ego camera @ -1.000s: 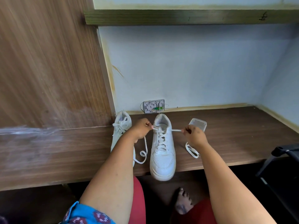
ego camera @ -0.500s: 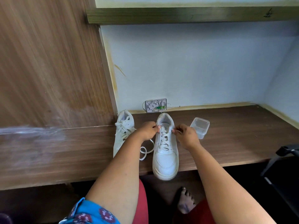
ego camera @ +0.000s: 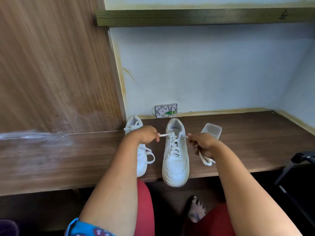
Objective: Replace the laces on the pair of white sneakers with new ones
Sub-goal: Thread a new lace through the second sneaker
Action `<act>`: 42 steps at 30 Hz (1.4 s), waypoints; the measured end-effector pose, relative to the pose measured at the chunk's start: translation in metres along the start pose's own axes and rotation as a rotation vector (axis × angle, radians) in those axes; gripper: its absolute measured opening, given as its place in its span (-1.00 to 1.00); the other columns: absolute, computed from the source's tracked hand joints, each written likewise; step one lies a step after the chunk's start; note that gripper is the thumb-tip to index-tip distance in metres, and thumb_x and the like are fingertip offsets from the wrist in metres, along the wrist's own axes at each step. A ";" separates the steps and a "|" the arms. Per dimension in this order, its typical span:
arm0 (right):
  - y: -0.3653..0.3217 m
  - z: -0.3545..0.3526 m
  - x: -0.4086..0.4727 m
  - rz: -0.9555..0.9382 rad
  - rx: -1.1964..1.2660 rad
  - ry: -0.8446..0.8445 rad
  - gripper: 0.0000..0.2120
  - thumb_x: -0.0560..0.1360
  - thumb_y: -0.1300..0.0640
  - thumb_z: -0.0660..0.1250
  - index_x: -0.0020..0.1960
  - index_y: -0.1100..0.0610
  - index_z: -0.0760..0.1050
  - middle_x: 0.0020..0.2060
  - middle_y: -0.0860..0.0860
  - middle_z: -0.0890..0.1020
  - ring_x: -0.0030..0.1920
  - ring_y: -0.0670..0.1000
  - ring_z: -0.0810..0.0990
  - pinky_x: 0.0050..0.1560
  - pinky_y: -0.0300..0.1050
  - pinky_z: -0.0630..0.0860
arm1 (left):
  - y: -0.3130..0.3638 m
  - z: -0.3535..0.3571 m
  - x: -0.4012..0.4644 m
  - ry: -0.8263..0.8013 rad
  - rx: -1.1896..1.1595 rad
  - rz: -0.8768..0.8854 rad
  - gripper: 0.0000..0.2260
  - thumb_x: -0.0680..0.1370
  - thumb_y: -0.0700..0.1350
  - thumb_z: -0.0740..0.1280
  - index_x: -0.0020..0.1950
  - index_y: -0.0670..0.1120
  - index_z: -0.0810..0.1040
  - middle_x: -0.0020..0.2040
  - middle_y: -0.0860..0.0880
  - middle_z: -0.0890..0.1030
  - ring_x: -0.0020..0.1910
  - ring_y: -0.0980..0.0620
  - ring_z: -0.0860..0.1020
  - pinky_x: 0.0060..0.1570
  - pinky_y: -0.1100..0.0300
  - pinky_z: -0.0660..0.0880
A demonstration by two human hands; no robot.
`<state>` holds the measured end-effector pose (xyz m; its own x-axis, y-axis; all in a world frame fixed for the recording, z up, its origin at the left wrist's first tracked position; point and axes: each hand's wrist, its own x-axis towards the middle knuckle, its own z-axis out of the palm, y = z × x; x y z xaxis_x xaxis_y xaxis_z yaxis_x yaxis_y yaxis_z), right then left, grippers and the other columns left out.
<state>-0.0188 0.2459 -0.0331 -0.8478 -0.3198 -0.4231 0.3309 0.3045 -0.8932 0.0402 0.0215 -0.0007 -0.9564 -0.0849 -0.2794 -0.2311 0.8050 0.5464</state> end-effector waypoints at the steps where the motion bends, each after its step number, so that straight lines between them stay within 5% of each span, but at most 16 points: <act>1: -0.004 0.001 -0.008 0.081 0.300 -0.136 -0.72 0.63 0.12 0.19 -0.19 0.22 0.48 -0.38 0.07 0.50 -0.51 -0.05 0.50 -0.48 -0.20 0.51 | 0.001 -0.009 -0.009 -0.015 0.008 -0.001 -0.78 0.64 -0.09 0.19 -0.04 -0.12 0.59 -0.26 -0.03 0.43 -0.35 0.08 0.36 -0.37 0.24 0.31; 3: -0.010 0.006 -0.017 0.134 0.649 -0.282 -0.77 0.64 0.22 0.14 -0.13 0.28 0.45 -0.21 0.26 0.61 -0.33 0.12 0.67 -0.31 -0.04 0.65 | 0.008 -0.021 -0.027 -0.064 0.086 -0.001 -0.81 0.63 -0.15 0.22 0.01 -0.16 0.61 -0.28 0.00 0.46 -0.38 0.08 0.38 -0.37 0.25 0.35; 6: -0.011 0.031 -0.022 0.103 0.703 -0.342 -0.85 0.62 0.26 0.14 -0.04 0.29 0.44 0.04 0.42 0.53 -0.11 0.35 0.63 -0.13 0.21 0.61 | 0.029 -0.015 -0.047 -0.316 0.077 0.049 -0.79 0.62 -0.11 0.24 0.03 -0.18 0.63 -0.29 0.05 0.57 -0.37 0.10 0.50 -0.31 0.27 0.43; 9: -0.009 0.056 -0.026 0.088 0.714 -0.316 -0.82 0.61 0.25 0.16 -0.09 0.26 0.49 -0.16 0.26 0.62 -0.20 0.15 0.63 -0.18 0.02 0.63 | 0.049 0.000 -0.060 -0.611 -0.053 0.052 -0.65 0.67 0.03 0.11 0.01 -0.18 0.57 -0.20 -0.07 0.69 -0.27 -0.04 0.65 -0.21 0.19 0.41; 11: -0.005 0.065 -0.027 0.011 0.686 -0.274 -0.80 0.62 0.26 0.16 -0.10 0.27 0.51 -0.26 0.15 0.62 -0.34 -0.01 0.58 -0.29 -0.19 0.58 | 0.052 0.003 -0.049 -0.366 -0.165 -0.007 -0.44 0.67 0.15 -0.06 0.15 -0.28 0.51 -0.01 -0.25 0.66 -0.07 -0.19 0.65 -0.11 0.10 0.44; 13: 0.000 0.065 -0.026 -0.161 0.359 -0.099 -0.82 0.59 0.24 0.25 -0.10 0.30 0.56 -0.23 0.17 0.61 -0.32 -0.04 0.54 -0.22 -0.20 0.52 | 0.044 0.003 -0.035 0.228 0.044 -0.139 -0.39 0.65 0.20 -0.08 0.25 -0.26 0.50 0.15 -0.25 0.61 0.11 -0.20 0.58 0.07 0.06 0.45; 14: 0.002 0.063 -0.026 -0.259 0.122 0.013 -0.83 0.56 0.20 0.32 -0.13 0.28 0.60 -0.24 0.16 0.62 -0.31 -0.04 0.54 -0.19 -0.16 0.51 | 0.039 0.010 -0.027 0.317 0.046 -0.130 -0.42 0.64 0.22 -0.01 0.25 -0.22 0.52 0.16 -0.22 0.60 0.13 -0.18 0.56 0.10 0.06 0.45; 17: 0.005 0.051 -0.026 -0.440 -0.535 0.200 -0.81 0.48 0.07 0.40 -0.20 0.18 0.64 -0.36 0.02 0.58 -0.31 -0.04 0.48 -0.26 -0.17 0.38 | 0.048 0.033 -0.012 0.185 -0.179 -0.098 -0.53 0.53 0.23 0.25 0.12 -0.17 0.59 0.03 -0.13 0.64 0.00 -0.09 0.60 0.00 0.05 0.58; 20: 0.006 0.042 -0.026 -0.512 -0.716 0.141 -0.92 0.46 0.08 0.43 -0.13 0.08 0.68 -0.39 -0.06 0.53 -0.29 -0.06 0.46 -0.32 -0.23 0.33 | 0.050 0.043 0.000 0.089 -0.240 -0.137 -0.73 0.56 -0.01 0.30 0.04 -0.21 0.59 -0.04 -0.17 0.66 -0.07 -0.11 0.66 -0.05 0.01 0.63; 23: 0.007 0.037 -0.023 -0.531 -0.703 0.064 -0.93 0.47 0.08 0.43 -0.06 -0.03 0.68 -0.34 -0.15 0.57 -0.28 -0.16 0.49 -0.28 -0.36 0.34 | 0.052 0.039 0.003 -0.002 -0.297 -0.144 -0.83 0.58 -0.21 0.24 0.08 -0.24 0.56 -0.07 -0.20 0.63 -0.13 -0.08 0.62 -0.21 0.15 0.56; 26: 0.008 0.028 -0.017 -0.512 -0.667 -0.005 -0.84 0.50 0.12 0.38 0.04 -0.04 0.67 -0.21 -0.15 0.64 -0.17 -0.18 0.57 -0.11 -0.36 0.47 | 0.047 0.040 0.011 -0.029 -0.349 -0.138 -0.80 0.58 -0.30 0.17 0.10 -0.27 0.55 -0.02 -0.26 0.61 -0.08 -0.15 0.62 -0.08 0.09 0.56; 31: 0.001 0.003 -0.011 -0.401 -0.024 0.070 -0.86 0.53 0.33 0.32 0.03 0.15 0.58 -0.29 -0.05 0.65 -0.24 -0.06 0.57 -0.22 -0.23 0.56 | 0.043 0.035 0.011 -0.012 -0.824 -0.243 -0.78 0.64 -0.27 0.11 -0.18 -0.15 0.41 -0.37 -0.03 0.34 -0.51 0.13 0.29 -0.45 0.31 0.35; 33: -0.003 -0.014 -0.010 -0.433 -0.205 0.063 -0.75 0.53 0.27 0.35 0.18 0.08 0.52 -0.33 -0.09 0.66 -0.35 -0.11 0.50 -0.27 -0.20 0.47 | 0.043 0.035 0.012 0.013 -0.722 -0.160 -0.85 0.59 -0.23 0.23 -0.18 -0.12 0.43 -0.38 0.01 0.31 -0.53 0.15 0.24 -0.52 0.33 0.20; 36: -0.012 -0.018 -0.024 -0.529 -0.724 -0.110 -0.75 0.50 0.19 0.40 0.10 -0.08 0.56 -0.35 -0.20 0.63 -0.36 -0.21 0.47 -0.21 -0.30 0.45 | 0.047 0.036 0.015 0.129 -0.227 0.110 -0.85 0.43 -0.17 0.43 -0.06 0.00 0.53 -0.20 0.05 0.52 -0.25 0.10 0.49 -0.32 0.24 0.40; 39: -0.021 -0.003 -0.025 -0.744 -0.406 -0.066 -0.82 0.52 0.25 0.36 0.03 -0.01 0.59 -0.21 -0.14 0.68 -0.19 -0.17 0.60 -0.08 -0.32 0.49 | 0.051 0.041 0.018 0.213 0.017 0.241 -0.81 0.42 -0.21 0.39 -0.19 0.10 0.51 -0.25 0.12 0.52 -0.16 0.02 0.56 -0.28 0.24 0.43; 42: -0.020 0.003 -0.001 -0.823 -0.174 0.192 -0.85 0.49 0.27 0.39 -0.02 0.03 0.58 -0.17 -0.05 0.68 -0.10 -0.12 0.63 -0.02 -0.20 0.51 | 0.046 0.043 0.023 0.443 0.076 0.334 -0.75 0.42 -0.27 0.32 -0.33 0.06 0.43 -0.36 0.05 0.47 -0.25 -0.07 0.55 -0.32 0.16 0.41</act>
<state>-0.0233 0.2379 -0.0156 -0.8506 -0.3468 0.3953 -0.4741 0.1804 -0.8618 0.0156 0.0819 -0.0155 -0.9629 -0.0436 0.2664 0.0948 0.8694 0.4850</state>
